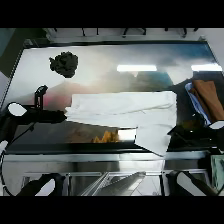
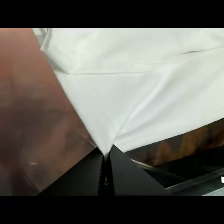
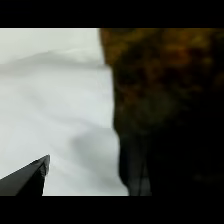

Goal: Fold the shirts.

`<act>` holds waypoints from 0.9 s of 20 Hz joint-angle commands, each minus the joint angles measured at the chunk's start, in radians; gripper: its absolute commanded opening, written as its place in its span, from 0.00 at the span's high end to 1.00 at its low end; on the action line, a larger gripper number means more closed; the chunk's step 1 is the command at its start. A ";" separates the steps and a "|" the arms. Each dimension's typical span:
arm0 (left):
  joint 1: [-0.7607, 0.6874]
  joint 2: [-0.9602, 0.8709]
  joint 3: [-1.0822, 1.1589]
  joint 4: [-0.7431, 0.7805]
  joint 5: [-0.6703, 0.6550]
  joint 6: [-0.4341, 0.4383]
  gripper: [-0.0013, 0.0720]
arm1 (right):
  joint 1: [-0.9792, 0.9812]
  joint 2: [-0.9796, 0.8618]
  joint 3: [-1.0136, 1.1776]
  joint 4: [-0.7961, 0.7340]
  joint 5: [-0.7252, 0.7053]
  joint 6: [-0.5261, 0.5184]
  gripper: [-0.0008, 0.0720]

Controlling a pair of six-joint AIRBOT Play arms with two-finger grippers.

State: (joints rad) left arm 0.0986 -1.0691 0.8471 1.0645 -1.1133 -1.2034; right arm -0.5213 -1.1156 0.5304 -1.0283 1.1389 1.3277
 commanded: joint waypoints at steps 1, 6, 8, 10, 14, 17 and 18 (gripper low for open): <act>0.003 0.021 0.001 -0.001 -0.026 -0.002 0.96 | 0.037 -0.069 -0.085 0.188 -0.097 -0.096 0.05; 0.004 0.025 0.002 -0.002 -0.064 -0.006 0.96 | 0.112 -0.035 -0.049 0.225 -0.102 -0.148 0.96; 0.006 0.049 0.040 0.001 -0.090 -0.013 0.96 | 0.112 0.076 0.018 0.213 -0.022 -0.147 0.96; 0.004 0.097 0.133 0.008 -0.128 -0.020 0.96 | 0.113 0.241 0.121 0.213 0.031 -0.097 0.96; -0.055 0.231 0.412 0.144 -0.183 -0.056 0.96 | 0.113 0.537 0.425 0.154 0.065 0.018 0.96; -0.179 0.292 0.645 0.401 -0.259 -0.119 0.96 | 0.114 0.595 0.719 -0.029 0.200 0.068 0.96; -0.232 0.307 0.731 0.494 -0.285 -0.128 0.96 | 0.114 0.595 0.813 -0.072 0.224 0.072 0.96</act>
State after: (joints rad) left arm -0.0299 -0.8181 1.3720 1.3102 -1.3258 -1.2823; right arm -0.4095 -0.5892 1.0985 -0.9539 1.2652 1.3453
